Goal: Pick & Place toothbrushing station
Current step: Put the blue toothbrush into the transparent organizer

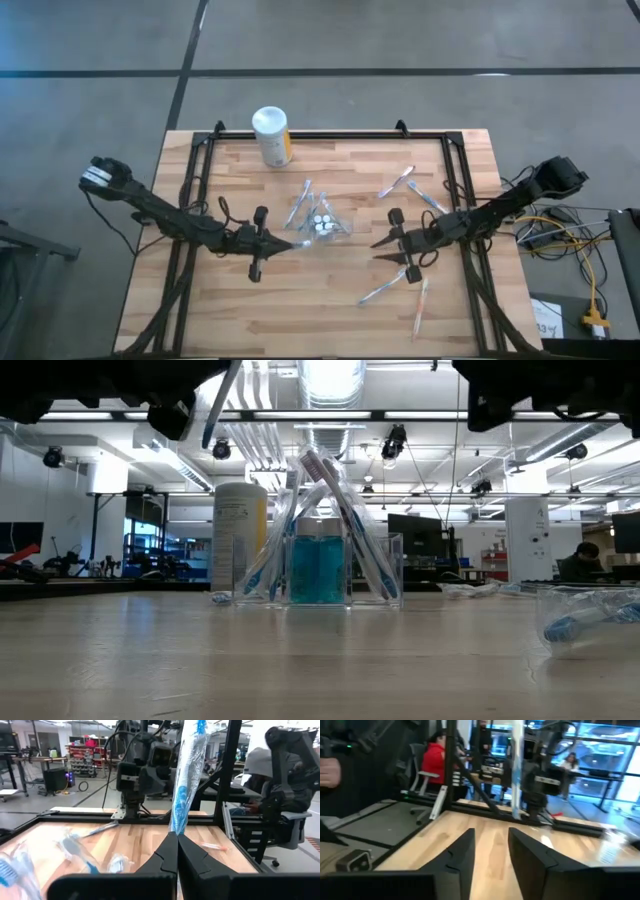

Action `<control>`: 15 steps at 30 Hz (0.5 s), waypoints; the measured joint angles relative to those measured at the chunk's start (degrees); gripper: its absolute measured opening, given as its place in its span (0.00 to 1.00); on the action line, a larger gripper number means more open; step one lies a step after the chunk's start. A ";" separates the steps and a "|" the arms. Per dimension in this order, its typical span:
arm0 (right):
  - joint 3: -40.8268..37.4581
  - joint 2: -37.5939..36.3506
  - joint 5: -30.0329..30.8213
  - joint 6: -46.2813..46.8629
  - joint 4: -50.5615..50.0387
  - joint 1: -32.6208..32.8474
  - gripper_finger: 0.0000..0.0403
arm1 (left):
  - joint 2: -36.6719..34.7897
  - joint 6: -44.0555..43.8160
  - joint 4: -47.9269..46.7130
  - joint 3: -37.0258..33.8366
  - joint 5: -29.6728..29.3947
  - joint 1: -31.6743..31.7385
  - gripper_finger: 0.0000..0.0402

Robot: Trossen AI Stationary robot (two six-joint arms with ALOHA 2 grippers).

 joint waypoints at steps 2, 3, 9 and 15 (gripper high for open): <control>1.71 1.72 -0.57 0.03 0.00 0.29 0.33 | 0.66 -0.04 0.04 0.22 -0.53 -0.47 0.00; 2.77 2.78 -0.61 -0.01 0.04 0.41 0.35 | 0.94 0.06 0.05 0.49 -0.53 -0.79 0.00; 10.15 10.90 -0.38 -0.22 0.32 0.59 0.45 | 4.07 2.08 0.12 3.43 -3.63 -2.28 0.00; 17.79 18.46 5.04 -0.72 1.34 -1.40 0.52 | 8.43 3.55 0.06 9.04 -6.50 -2.19 0.00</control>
